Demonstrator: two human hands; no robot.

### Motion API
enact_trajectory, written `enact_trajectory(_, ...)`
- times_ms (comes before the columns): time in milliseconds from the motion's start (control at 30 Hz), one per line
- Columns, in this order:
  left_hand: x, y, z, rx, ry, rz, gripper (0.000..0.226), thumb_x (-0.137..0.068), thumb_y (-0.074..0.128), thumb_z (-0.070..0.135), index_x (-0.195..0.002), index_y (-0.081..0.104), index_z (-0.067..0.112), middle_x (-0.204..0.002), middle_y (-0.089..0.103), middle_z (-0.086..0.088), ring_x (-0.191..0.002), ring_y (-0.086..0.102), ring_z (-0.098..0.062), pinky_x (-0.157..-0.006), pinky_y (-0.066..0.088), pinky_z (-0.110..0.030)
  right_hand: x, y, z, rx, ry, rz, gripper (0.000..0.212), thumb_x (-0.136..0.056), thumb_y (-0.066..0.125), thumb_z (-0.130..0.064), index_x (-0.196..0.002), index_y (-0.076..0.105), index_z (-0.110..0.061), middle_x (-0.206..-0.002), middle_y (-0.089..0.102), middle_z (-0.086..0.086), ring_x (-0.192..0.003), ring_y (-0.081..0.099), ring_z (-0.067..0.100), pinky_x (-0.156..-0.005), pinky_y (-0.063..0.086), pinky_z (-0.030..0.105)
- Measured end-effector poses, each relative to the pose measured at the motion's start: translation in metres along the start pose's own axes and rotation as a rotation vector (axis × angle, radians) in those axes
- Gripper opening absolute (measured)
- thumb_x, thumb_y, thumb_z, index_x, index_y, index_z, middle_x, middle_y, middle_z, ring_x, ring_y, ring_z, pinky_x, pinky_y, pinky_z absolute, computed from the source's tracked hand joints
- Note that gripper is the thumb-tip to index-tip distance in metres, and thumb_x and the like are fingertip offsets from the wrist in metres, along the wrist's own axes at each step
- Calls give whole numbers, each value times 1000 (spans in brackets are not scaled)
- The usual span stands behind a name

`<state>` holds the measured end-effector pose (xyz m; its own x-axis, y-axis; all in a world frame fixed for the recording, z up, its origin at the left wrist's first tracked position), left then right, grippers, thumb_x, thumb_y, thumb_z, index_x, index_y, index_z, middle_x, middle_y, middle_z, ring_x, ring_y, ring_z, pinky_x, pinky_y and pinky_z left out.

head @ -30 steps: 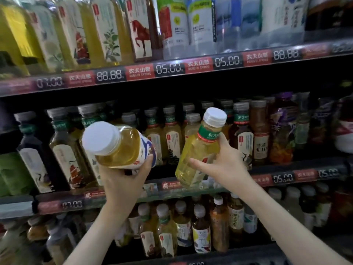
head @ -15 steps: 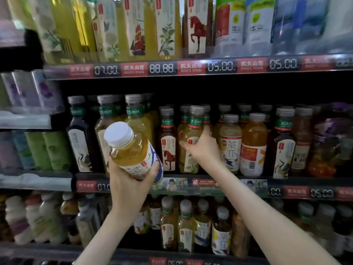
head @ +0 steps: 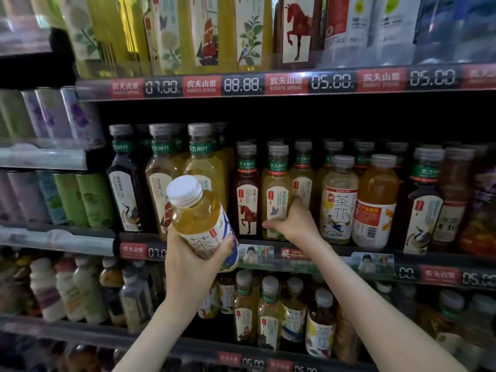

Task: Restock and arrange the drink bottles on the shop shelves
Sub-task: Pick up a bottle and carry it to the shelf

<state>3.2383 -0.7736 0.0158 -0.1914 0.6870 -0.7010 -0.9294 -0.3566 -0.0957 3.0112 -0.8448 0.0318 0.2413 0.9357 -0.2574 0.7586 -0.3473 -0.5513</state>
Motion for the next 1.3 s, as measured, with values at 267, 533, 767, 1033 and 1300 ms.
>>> enact_trajectory(267, 2, 17, 9, 6, -125, -121, 59, -67, 83, 31, -114, 49, 29, -106, 62, 15, -97, 59, 6, -82, 54, -24, -6, 13, 1, 62, -38, -35, 74, -78, 76, -37, -133, 35, -10, -130, 55, 8, -119, 54, 26, -92, 46, 37)
enact_trajectory(533, 20, 40, 22, -122, -33, -297, 64, -65, 80, 42, -120, 49, 34, -108, 60, 18, -100, 57, 5, -79, 49, -16, 70, -31, -53, -250, -467, -91, 53, -86, 55, -51, -133, 43, -30, -118, 55, -12, -107, 53, -1, -89, 47, 23)
enact_trajectory(767, 44, 78, 37, -213, 89, -403, 80, -66, 81, 43, -132, 41, 24, -119, 51, 14, -103, 54, -1, -75, 43, -17, 101, -57, -33, -113, -444, 57, 31, -81, 70, -42, -101, 52, -25, -99, 50, -9, -93, 52, 1, -76, 43, 15)
enact_trajectory(1033, 101, 106, 25, -118, -15, -710, 80, -71, 76, 48, -135, 29, 36, -120, 42, 20, -108, 47, 3, -86, 45, -20, 130, -73, 25, -41, -211, 84, 30, -80, 71, -41, -95, 56, -21, -85, 64, -10, -82, 59, -6, -64, 50, 12)
enact_trajectory(1300, 146, 89, -66, -269, -133, -1013, 44, -94, 49, 44, -133, 41, 26, -128, 52, 6, -112, 53, -8, -92, 46, -28, 160, -23, 94, 139, -32, -94, 29, -77, 73, -41, -86, 49, -26, -80, 62, -10, -75, 57, 1, -61, 45, 19)
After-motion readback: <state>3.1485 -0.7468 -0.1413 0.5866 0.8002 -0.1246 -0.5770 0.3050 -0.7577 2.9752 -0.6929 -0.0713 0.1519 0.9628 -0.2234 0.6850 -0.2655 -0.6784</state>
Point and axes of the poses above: each hand's wrist, its own x-axis away from the middle knuckle, its own y-axis out of the palm, z = x × y, the point moved 3 cm from there along -x, towards the middle knuckle
